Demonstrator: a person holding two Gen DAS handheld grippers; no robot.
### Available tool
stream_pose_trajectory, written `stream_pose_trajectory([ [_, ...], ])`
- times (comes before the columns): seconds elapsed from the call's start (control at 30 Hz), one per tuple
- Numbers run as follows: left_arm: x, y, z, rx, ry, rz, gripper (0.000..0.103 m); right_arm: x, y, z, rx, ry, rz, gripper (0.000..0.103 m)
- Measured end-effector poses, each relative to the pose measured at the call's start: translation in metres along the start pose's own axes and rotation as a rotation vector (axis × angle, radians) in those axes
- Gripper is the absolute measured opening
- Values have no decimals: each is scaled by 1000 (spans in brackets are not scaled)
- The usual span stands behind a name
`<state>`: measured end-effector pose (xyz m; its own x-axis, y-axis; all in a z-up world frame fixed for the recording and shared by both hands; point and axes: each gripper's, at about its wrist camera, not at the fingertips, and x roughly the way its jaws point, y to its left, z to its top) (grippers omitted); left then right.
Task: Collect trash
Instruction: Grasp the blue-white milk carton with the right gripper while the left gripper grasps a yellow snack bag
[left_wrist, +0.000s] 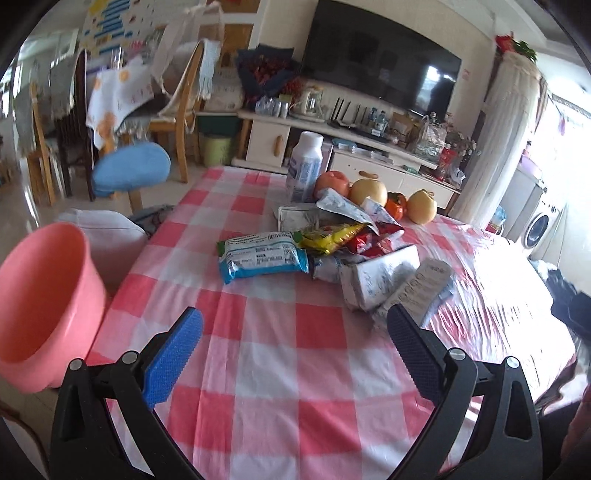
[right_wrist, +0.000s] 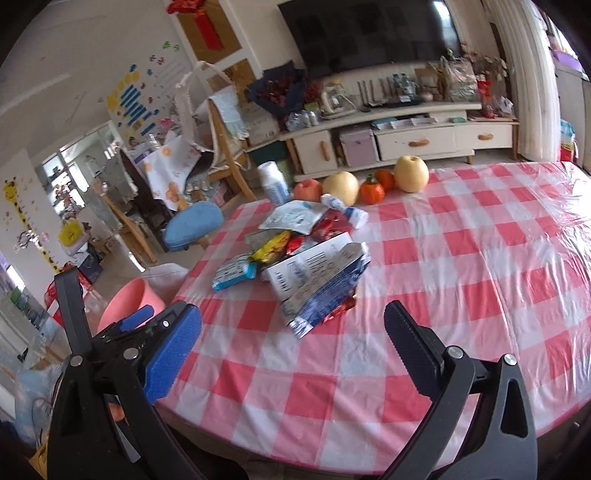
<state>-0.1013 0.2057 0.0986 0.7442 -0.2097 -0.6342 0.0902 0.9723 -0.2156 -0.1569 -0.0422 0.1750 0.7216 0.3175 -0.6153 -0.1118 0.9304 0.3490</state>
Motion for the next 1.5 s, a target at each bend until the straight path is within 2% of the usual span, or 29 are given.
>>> stream_pose_trajectory([
  [0.1, 18, 4, 14, -11, 0, -43, 98, 15, -9, 13, 24, 41, 2, 100],
  [0.23, 44, -3, 32, 39, -6, -101, 98, 45, -23, 32, 67, 102, -1, 98],
  [0.3, 55, -11, 38, 80, -5, -139, 98, 62, -29, 38, 76, 132, -11, 94],
  [0.33, 62, -18, 40, 112, 2, -155, 98, 72, -32, 40, 87, 152, -9, 87],
  [0.37, 68, -23, 42, 137, 6, -155, 98, 79, -34, 41, 94, 167, -8, 82],
  [0.43, 84, -31, 44, 182, 24, -156, 98, 98, -40, 40, 125, 207, -16, 81],
  [0.57, 113, -38, 50, 211, 65, -154, 96, 124, -56, 37, 199, 269, -23, 81],
  [0.63, 125, -39, 54, 220, 78, -167, 89, 132, -64, 37, 235, 282, -30, 80],
  [0.67, 129, -40, 55, 224, 85, -173, 81, 134, -67, 38, 248, 286, -35, 78],
  [0.8, 149, -41, 61, 242, 120, -177, 79, 147, -85, 34, 338, 323, -4, 74],
  [1.03, 175, -41, 67, 227, 164, -204, 79, 161, -79, 29, 327, 373, 30, 74],
  [1.17, 185, -42, 67, 215, 178, -209, 75, 166, -81, 28, 345, 387, 37, 73],
  [1.2, 186, -42, 67, 216, 177, -210, 72, 166, -82, 28, 351, 386, 42, 72],
  [1.27, 190, -42, 68, 200, 187, -212, 67, 167, -83, 29, 354, 389, 51, 58],
  [1.37, 194, -40, 66, 171, 194, -214, 64, 169, -87, 27, 371, 404, 57, 46],
  [1.5, 192, -39, 66, 154, 196, -201, 54, 167, -89, 29, 385, 398, 70, 39],
])
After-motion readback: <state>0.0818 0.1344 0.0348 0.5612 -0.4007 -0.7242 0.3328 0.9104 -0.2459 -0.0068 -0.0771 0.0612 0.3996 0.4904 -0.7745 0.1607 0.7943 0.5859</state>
